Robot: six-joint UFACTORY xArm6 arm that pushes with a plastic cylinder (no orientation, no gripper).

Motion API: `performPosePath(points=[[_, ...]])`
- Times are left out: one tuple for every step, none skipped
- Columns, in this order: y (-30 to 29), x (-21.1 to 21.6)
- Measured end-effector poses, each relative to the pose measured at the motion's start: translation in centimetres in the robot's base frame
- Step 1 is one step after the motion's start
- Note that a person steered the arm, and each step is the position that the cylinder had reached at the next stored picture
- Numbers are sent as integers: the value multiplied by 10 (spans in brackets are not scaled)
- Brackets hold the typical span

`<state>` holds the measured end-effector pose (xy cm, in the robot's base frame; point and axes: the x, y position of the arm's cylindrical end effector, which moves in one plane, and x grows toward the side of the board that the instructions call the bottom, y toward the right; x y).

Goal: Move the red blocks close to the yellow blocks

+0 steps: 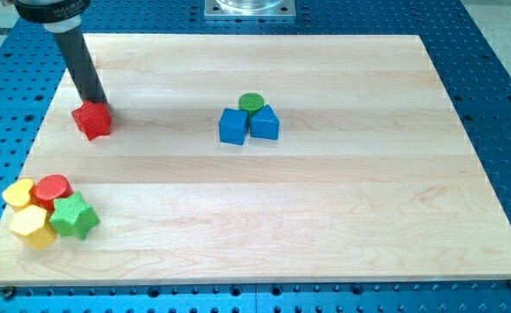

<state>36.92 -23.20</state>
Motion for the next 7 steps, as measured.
performPosePath(points=[[-17,41],[-18,59],[-26,33],[5,27],[2,50],[2,82],[3,91]])
